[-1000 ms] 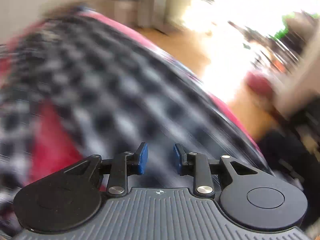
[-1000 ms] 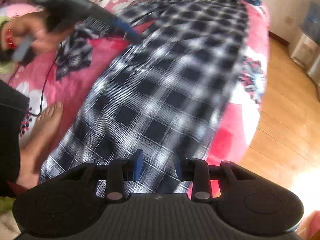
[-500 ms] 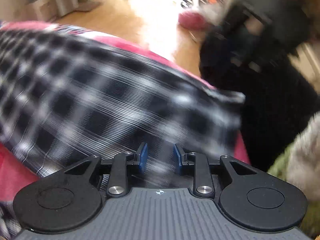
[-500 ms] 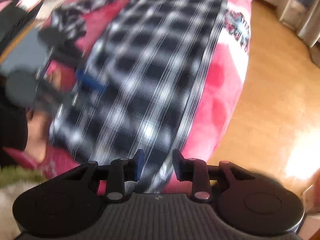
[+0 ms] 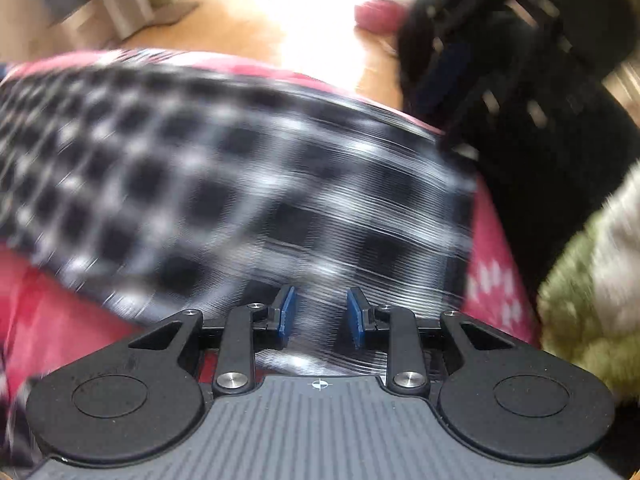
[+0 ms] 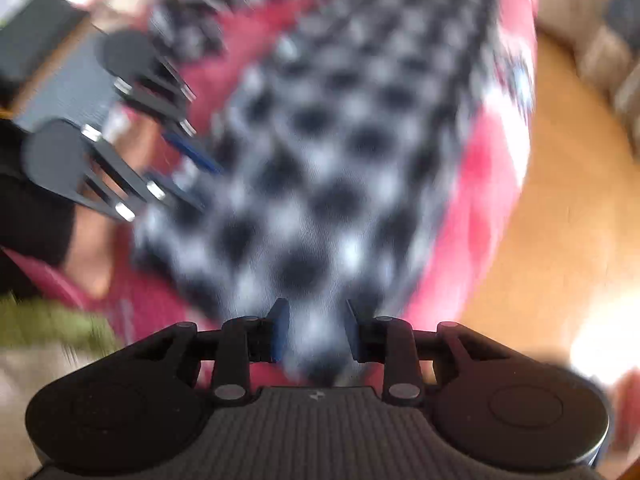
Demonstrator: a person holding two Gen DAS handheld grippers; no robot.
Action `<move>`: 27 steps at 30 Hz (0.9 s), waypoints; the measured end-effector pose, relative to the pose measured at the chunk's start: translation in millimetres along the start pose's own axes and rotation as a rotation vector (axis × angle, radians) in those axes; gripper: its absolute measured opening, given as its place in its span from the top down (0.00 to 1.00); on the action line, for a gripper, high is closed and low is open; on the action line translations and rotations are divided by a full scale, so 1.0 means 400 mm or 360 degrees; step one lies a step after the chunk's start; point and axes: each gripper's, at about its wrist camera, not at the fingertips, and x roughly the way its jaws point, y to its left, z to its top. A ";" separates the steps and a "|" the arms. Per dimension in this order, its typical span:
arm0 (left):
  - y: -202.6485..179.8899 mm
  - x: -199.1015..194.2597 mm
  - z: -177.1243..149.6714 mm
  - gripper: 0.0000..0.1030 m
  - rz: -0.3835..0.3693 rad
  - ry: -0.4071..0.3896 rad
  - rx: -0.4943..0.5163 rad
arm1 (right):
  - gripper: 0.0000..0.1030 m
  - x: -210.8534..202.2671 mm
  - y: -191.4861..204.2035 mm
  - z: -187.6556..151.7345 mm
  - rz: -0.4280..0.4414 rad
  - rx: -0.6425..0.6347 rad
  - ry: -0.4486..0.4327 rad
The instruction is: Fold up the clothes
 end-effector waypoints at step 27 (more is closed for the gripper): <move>0.128 -0.042 -0.096 0.73 0.0210 -0.0002 -0.0527 | 0.87 0.156 0.325 -0.019 0.0337 -0.1145 -0.0054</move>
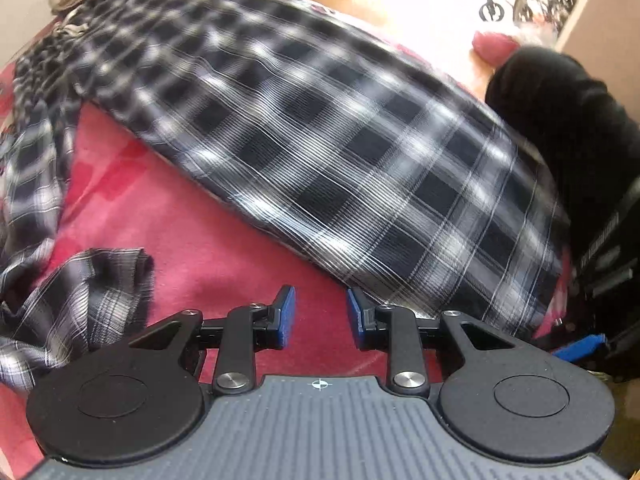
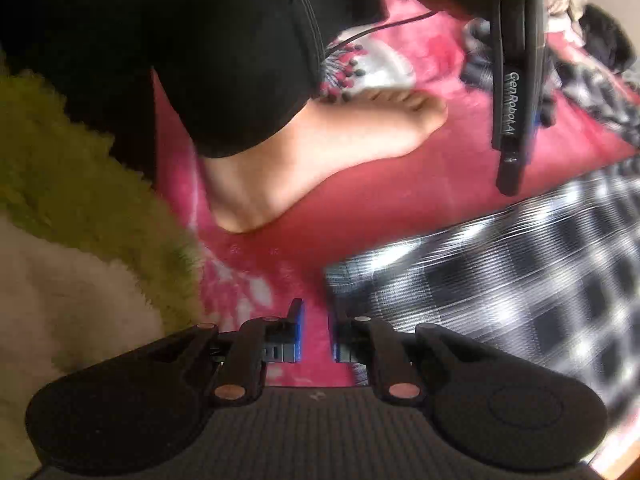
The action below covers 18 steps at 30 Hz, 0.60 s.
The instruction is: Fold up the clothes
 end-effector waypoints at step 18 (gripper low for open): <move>0.036 -0.006 0.047 0.73 -0.0140 -0.0240 -0.0120 | 0.91 -0.057 -0.228 0.032 -0.0336 0.0282 -0.0177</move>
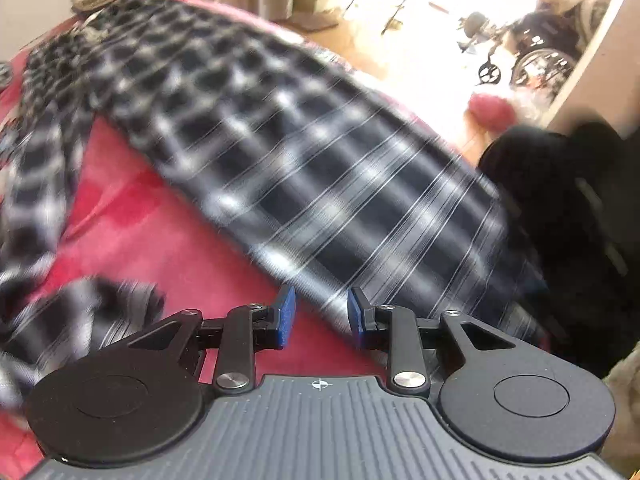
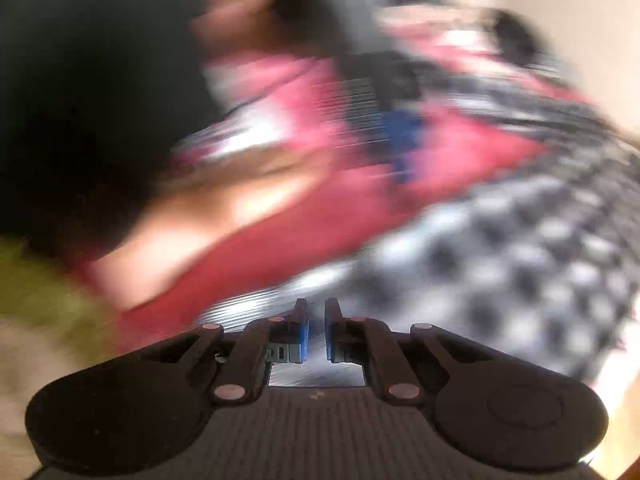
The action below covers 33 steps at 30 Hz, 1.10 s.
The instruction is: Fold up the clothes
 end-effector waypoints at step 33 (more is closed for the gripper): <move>-0.088 0.116 0.062 0.68 -0.0238 0.0079 0.0113 | 0.90 -0.033 -0.414 -0.109 -0.0641 0.0994 0.0207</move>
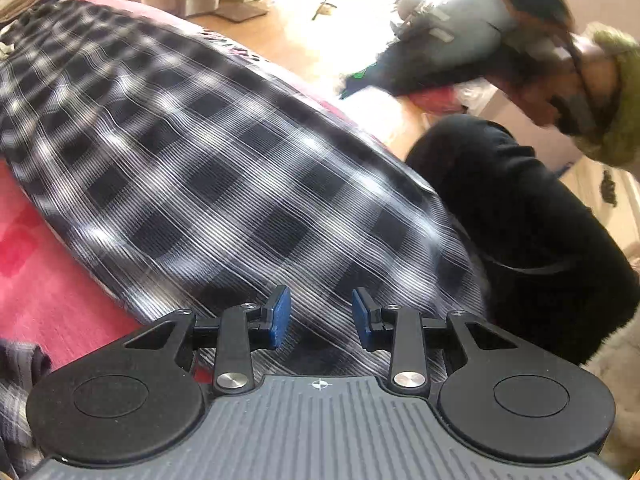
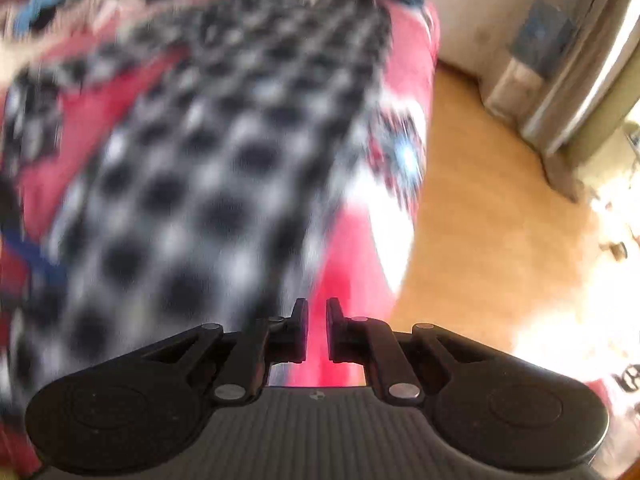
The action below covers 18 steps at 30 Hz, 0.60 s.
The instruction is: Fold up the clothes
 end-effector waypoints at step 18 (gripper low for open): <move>0.005 0.015 -0.050 0.68 -0.0242 0.0009 -0.0114 | 0.89 0.238 0.076 0.201 0.0163 -0.0252 -0.0150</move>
